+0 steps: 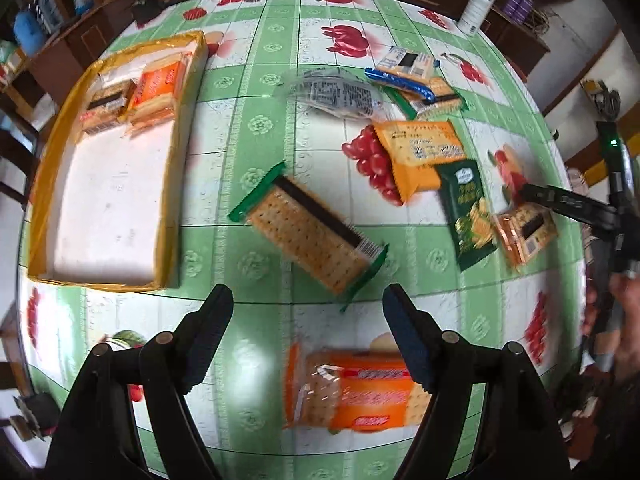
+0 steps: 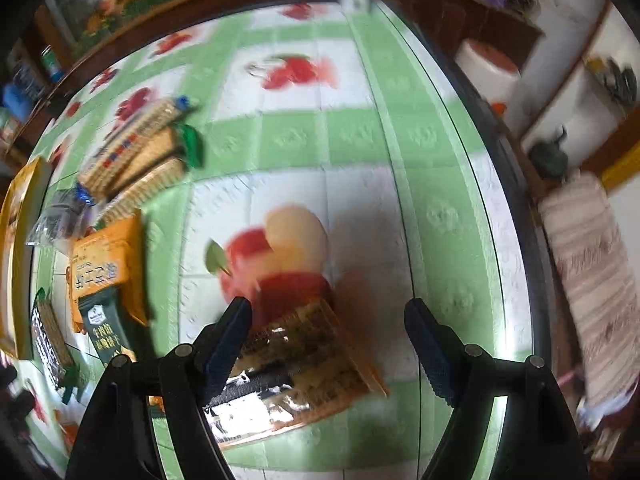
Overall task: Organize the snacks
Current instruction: 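Grasp a clear black-labelled cracker pack with the right tool while the left tool grasps an orange pack, then lift both held cracker packs off the table and turn them upright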
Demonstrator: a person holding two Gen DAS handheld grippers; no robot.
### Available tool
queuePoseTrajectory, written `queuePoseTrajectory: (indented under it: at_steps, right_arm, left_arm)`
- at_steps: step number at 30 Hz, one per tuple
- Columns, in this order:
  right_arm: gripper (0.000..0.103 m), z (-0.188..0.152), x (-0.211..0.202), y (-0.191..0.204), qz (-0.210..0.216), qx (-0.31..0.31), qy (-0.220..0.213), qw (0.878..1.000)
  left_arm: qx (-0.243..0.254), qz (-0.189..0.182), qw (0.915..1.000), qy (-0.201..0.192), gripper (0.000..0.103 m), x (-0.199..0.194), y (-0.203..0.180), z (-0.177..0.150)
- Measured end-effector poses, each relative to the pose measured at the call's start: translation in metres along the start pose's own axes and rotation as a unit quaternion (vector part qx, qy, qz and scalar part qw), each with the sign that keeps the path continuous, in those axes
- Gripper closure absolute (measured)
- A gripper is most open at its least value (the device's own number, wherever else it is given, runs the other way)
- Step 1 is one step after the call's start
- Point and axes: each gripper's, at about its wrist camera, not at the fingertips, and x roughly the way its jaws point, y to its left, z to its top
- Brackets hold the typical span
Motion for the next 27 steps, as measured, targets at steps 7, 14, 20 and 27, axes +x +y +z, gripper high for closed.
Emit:
queuePoseTrajectory:
  at_steps: [7,14,20,27]
  right_arm:
    - [0.022,-0.053,-0.021,-0.008,0.054,-0.039,0.073,0.995]
    - [0.021,-0.083,-0.047,-0.032,0.071,0.002,0.073,0.995]
    - [0.021,-0.120,-0.046,-0.044,0.128,0.093,0.112,0.981]
    - [0.017,-0.122,-0.034,-0.039,0.129,0.113,0.115,0.978]
  left_arm:
    - [-0.001,-0.007,1.0000,-0.003,0.026,-0.003,0.008,-0.002]
    - [0.140,-0.022,0.9897,0.015,0.026,0.003,-0.021,-0.005]
    - [0.271,-0.023,0.9595,0.073,0.025,0.026,-0.055,-0.001]
    - [0.327,-0.042,0.9377,0.108,0.025,0.032,-0.066,-0.014]
